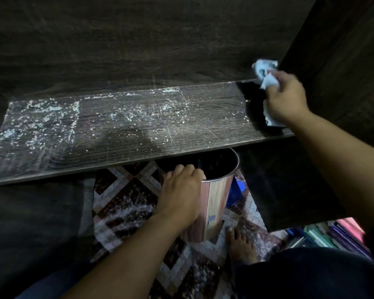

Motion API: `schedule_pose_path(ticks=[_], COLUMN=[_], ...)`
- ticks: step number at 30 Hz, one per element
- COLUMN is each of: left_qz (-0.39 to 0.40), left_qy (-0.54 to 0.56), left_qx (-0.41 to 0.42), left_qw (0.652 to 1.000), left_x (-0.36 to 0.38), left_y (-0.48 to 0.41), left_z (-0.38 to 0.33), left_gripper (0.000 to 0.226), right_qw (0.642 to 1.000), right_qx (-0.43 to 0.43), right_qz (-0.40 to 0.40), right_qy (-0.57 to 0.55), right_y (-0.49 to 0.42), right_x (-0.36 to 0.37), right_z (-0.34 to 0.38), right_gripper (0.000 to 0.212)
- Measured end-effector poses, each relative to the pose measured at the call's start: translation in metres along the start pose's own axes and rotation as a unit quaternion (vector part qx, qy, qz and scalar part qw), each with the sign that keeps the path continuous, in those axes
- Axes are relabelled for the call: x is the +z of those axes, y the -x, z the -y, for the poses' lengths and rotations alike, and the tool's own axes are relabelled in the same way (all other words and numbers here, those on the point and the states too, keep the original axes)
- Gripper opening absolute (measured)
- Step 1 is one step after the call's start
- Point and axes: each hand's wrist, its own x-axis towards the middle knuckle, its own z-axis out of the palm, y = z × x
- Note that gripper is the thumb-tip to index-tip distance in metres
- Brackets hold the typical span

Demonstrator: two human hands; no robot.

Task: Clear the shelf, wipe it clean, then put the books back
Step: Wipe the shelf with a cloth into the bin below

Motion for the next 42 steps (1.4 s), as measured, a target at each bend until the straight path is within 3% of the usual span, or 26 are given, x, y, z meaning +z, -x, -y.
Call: schedule_pose_path(ticks=[2,6,10,14,16,19,23,28,32,37,42], left_qz=[-0.002,-0.004,-0.006,-0.012,-0.002,0.003,0.011,0.013,0.016,0.013,0.012], left_qy=[-0.007,-0.01,-0.013,-0.006,-0.005,-0.011,-0.012,-0.014,-0.014,-0.016,-0.017], left_qx=[0.001,-0.008,0.005,0.0,0.003,0.004,-0.002,-0.004,-0.002,-0.001,0.002], left_qw=[1.0,1.0,1.0,1.0,1.0,1.0,1.0,1.0,1.0,1.0,1.0], left_x=[0.001,0.006,0.005,0.004,0.003,0.002,0.003,0.003,0.003,0.003,0.005], left_y=[0.0,-0.002,-0.002,-0.001,0.0,-0.001,-0.001,-0.003,-0.001,0.0,0.0], left_z=[0.001,0.004,0.002,0.003,0.003,0.002,0.002,0.002,0.002,0.002,0.003], left_gripper=[0.036,0.035,0.036,0.035,0.037,0.039,0.04,0.037,0.037,0.038,0.041], right_qw=[0.997,0.973,0.956,0.95,0.962,0.961,0.929,0.925,0.906,0.913,0.951], right_qx=[-0.045,-0.076,-0.092,-0.102,-0.106,-0.196,-0.231,-0.183,-0.203,-0.194,-0.054], right_qz=[-0.006,0.136,0.149,0.224,0.196,0.093,0.131,0.185,0.235,0.081,0.138], right_qy=[0.058,0.168,0.235,0.192,0.157,0.173,0.257,0.279,0.286,0.351,0.273], right_y=[-0.017,-0.023,-0.027,-0.027,-0.025,-0.029,-0.029,-0.027,-0.03,-0.037,-0.042], right_x=[0.002,0.035,0.042,0.015,0.005,0.005,0.03,0.044,0.025,0.003,0.014], right_z=[0.004,0.009,0.011,0.03,0.034,0.036,0.018,0.012,0.034,0.017,-0.018], right_gripper=[0.054,0.07,0.048,0.031,0.03,0.038,0.055,0.044,0.035,0.042,0.052])
